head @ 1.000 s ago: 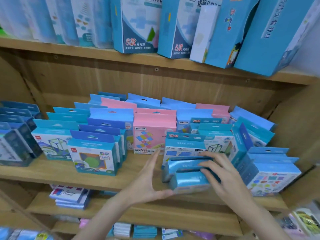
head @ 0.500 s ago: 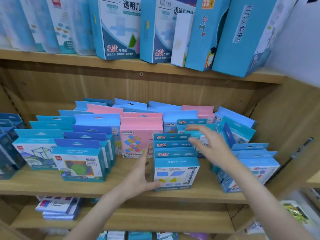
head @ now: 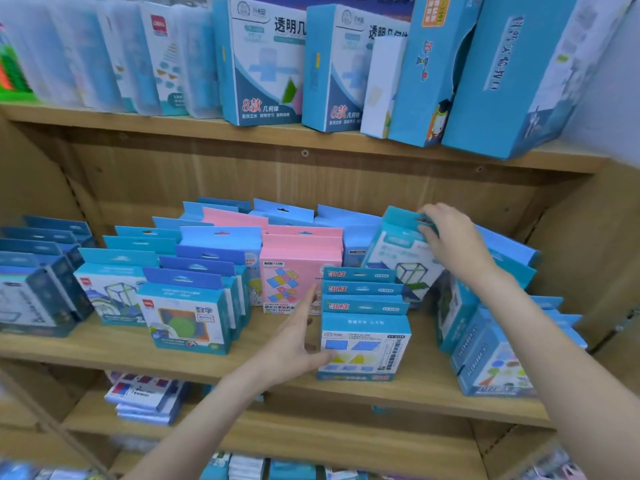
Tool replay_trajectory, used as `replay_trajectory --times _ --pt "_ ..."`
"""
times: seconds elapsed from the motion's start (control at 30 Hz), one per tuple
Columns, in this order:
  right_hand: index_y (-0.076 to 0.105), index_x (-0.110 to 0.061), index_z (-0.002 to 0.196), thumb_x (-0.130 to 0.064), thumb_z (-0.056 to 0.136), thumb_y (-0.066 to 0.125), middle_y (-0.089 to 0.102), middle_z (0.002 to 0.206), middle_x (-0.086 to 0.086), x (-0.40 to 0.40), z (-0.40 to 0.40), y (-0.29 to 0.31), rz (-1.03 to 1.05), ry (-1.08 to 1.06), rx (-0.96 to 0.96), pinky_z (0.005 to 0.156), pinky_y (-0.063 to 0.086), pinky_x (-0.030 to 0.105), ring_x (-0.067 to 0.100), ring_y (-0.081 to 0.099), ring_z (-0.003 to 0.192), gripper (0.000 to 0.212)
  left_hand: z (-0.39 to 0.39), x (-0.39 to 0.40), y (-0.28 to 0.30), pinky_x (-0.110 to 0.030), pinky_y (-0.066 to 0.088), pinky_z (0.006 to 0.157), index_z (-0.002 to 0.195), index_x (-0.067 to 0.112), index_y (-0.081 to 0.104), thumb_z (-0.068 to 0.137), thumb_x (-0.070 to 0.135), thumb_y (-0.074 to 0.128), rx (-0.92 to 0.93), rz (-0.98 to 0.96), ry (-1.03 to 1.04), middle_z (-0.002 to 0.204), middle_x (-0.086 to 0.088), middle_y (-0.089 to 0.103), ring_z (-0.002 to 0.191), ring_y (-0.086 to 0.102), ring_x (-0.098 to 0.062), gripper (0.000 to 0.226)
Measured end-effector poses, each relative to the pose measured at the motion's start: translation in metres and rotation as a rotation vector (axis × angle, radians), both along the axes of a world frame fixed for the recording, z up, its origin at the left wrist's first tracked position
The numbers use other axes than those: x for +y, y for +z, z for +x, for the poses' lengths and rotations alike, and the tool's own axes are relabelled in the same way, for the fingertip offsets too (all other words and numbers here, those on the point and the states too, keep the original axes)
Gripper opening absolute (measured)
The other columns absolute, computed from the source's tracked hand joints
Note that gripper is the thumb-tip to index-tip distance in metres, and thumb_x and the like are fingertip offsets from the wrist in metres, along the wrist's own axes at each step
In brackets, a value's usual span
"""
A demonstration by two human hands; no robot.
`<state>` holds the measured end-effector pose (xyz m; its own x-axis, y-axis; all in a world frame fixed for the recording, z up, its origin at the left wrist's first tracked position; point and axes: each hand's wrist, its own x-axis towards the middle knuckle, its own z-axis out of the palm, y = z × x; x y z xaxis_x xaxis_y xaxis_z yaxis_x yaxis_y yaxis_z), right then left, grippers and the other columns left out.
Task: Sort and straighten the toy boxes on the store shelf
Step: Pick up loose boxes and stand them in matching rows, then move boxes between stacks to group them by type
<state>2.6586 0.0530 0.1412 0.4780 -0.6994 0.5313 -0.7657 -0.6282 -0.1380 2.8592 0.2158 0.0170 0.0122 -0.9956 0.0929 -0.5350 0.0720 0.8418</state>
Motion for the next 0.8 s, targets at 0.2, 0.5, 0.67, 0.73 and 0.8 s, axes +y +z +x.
replay_trajectory --times 0.2,0.5,0.67,0.73,0.8 --pt "0.060 -0.001 0.098 -0.005 0.088 0.049 0.060 0.090 0.018 0.039 -0.010 0.023 -0.352 0.067 -0.217 0.072 0.041 0.044 0.036 0.052 0.085 0.015 -0.009 0.016 0.003 -0.034 0.028 0.111 0.132 0.052 -0.001 0.080 0.027 0.070 -0.051 -0.105 0.046 0.146 0.022 0.017 0.135 0.022 -0.002 0.092" --pt "0.060 0.002 0.101 -0.005 0.088 0.052 0.061 0.092 0.020 0.106 0.024 0.047 -0.369 0.212 -0.520 0.076 0.040 0.037 0.033 0.054 0.086 0.017 0.047 0.069 -0.005 -0.030 0.040 0.095 0.124 0.021 0.039 0.081 -0.004 0.058 -0.170 -0.479 0.521 0.115 0.002 0.049 0.107 0.048 -0.008 0.052" --pt "0.062 -0.007 0.099 -0.013 0.083 0.055 0.058 0.089 -0.004 0.142 0.080 0.039 -0.120 0.408 -0.425 0.072 0.036 0.010 0.002 0.047 0.081 0.018 0.113 0.111 -0.007 -0.022 0.035 0.091 0.120 0.010 0.046 0.080 0.013 0.054 -0.312 -0.511 0.593 0.111 0.003 0.050 0.104 0.047 -0.011 0.041" --pt "0.062 -0.010 0.096 -0.018 0.080 0.055 0.062 0.086 -0.001 0.156 0.115 0.031 0.030 0.480 -0.343 0.073 0.039 0.011 0.007 0.054 0.079 0.019 0.149 0.127 -0.012 -0.021 0.031 0.090 0.119 0.004 0.047 0.080 0.008 0.057 -0.348 -0.487 0.675 0.109 0.000 0.048 0.105 0.047 -0.017 0.040" --pt "0.061 -0.009 0.099 -0.019 0.079 0.056 0.068 0.091 0.008 0.172 0.159 0.015 0.138 0.517 -0.252 0.079 0.043 0.028 0.022 0.062 0.088 0.023 0.184 0.146 -0.016 -0.025 0.030 0.092 0.120 0.000 0.047 0.080 -0.004 0.062 -0.326 -0.413 0.772 0.110 -0.007 0.050 0.107 0.047 -0.025 0.044"
